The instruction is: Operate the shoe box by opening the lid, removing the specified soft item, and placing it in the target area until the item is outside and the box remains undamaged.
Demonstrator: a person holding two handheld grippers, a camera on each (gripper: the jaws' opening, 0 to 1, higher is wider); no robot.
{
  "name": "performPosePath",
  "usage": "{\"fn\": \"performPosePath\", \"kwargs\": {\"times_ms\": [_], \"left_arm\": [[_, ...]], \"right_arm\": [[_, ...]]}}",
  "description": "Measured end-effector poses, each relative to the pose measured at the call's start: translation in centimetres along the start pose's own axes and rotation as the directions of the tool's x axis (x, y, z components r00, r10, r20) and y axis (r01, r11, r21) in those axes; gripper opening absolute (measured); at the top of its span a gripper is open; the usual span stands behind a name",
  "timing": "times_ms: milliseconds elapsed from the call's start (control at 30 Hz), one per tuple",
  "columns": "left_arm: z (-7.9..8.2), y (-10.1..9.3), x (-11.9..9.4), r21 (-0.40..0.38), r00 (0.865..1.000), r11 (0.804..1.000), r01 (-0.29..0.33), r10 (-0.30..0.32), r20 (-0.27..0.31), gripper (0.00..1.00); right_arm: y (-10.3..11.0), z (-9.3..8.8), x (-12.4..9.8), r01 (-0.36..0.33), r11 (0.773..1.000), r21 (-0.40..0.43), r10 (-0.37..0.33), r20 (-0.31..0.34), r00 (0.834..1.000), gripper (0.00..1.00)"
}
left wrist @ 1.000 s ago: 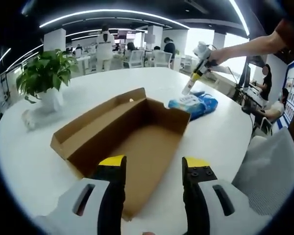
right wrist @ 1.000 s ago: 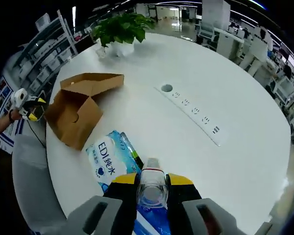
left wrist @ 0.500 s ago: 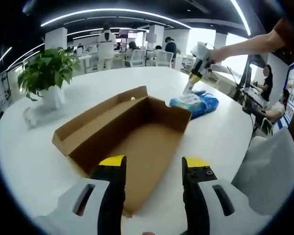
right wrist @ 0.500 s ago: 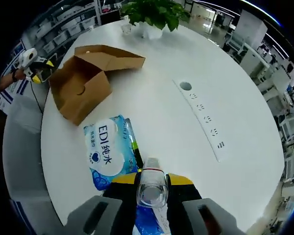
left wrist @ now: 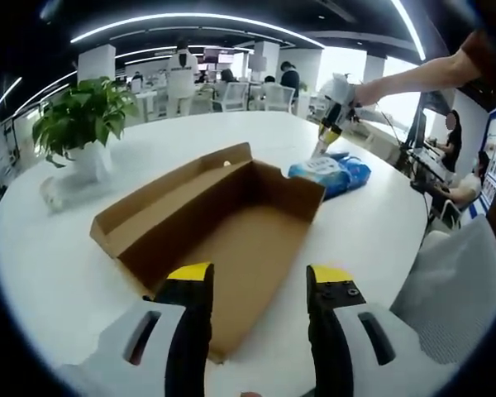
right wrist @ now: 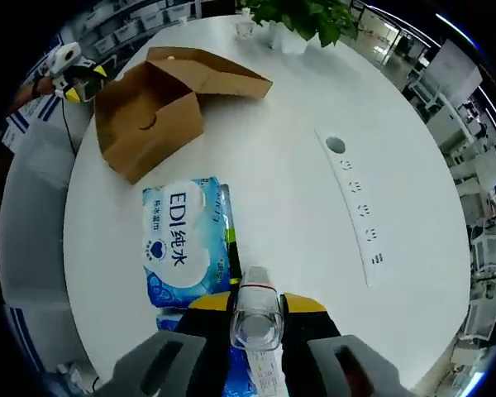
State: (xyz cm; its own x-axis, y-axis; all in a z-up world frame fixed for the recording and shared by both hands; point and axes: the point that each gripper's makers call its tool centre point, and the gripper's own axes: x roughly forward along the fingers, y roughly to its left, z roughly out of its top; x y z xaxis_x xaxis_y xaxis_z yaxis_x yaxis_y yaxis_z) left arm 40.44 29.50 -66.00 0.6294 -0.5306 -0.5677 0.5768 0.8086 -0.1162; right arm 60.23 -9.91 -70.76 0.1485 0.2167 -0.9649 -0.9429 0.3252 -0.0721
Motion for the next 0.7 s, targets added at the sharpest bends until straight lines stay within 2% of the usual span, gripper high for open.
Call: {"fn": "performPosePath", "kwargs": {"times_ms": [700], "left_arm": [[-0.5,0.3,-0.1,-0.008,1.0,1.0,-0.003,0.003,-0.009,0.44]], "right_arm": [[0.6,-0.5,1.4,-0.029,0.988,-0.15,0.015,-0.092,0.996,0.18]]}}
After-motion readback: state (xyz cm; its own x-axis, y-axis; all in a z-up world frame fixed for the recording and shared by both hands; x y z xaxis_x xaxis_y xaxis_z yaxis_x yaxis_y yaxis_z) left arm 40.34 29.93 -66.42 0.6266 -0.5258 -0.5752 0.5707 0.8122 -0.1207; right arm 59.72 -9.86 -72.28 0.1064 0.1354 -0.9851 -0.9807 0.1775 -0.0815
